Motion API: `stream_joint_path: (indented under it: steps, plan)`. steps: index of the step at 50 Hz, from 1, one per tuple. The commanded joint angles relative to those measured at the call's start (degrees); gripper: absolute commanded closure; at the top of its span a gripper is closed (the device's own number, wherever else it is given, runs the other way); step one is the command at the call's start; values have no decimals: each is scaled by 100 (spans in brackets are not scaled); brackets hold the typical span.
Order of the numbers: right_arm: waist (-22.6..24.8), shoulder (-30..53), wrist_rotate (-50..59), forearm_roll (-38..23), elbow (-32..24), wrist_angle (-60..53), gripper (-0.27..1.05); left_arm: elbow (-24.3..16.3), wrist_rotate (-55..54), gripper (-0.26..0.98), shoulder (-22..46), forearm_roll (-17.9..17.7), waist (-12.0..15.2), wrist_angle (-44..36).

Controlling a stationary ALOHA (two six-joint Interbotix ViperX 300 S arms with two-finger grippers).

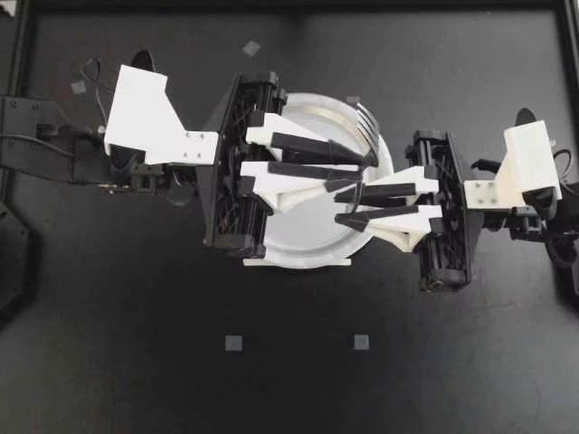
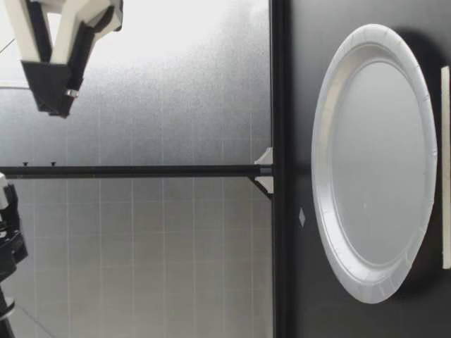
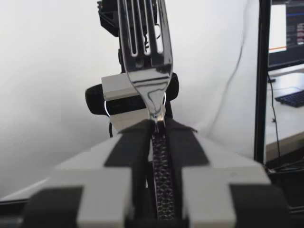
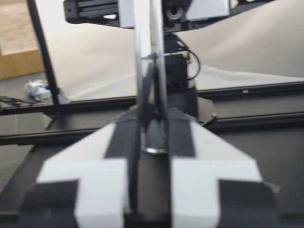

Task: Pick up the fork and place it on the plate.

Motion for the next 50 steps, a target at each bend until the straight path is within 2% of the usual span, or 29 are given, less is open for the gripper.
stream_joint_path:
  steps: [1,6,9,14,19,26,35,42,50]
  plan:
    - [-26,-123,18,-9,-132,-53,75,-44,-26,60,-149,-26,18,53]
    - [-26,-123,18,0,-132,-26,75,-53,-211,54,-193,-62,18,272]
    - [-26,-123,18,0,-132,-9,75,-26,-299,45,-202,-53,18,334]
    - [-26,-123,18,-9,-132,18,75,-9,-352,17,-220,-44,18,369]
    - [-44,-237,-9,0,-114,105,75,26,-378,-2,-229,-53,18,343]
    - [-193,-888,-229,-9,-62,940,75,229,-378,5,-369,-44,9,369]
    - [-237,-2206,-721,-9,-316,3612,75,923,-378,6,-835,-53,9,404]
    - [-237,-3041,-650,123,-686,6284,75,1450,-422,7,-1134,-70,18,483]
    - [-237,-3146,-9,519,-527,8024,76,1775,-642,7,-1283,-70,18,668]
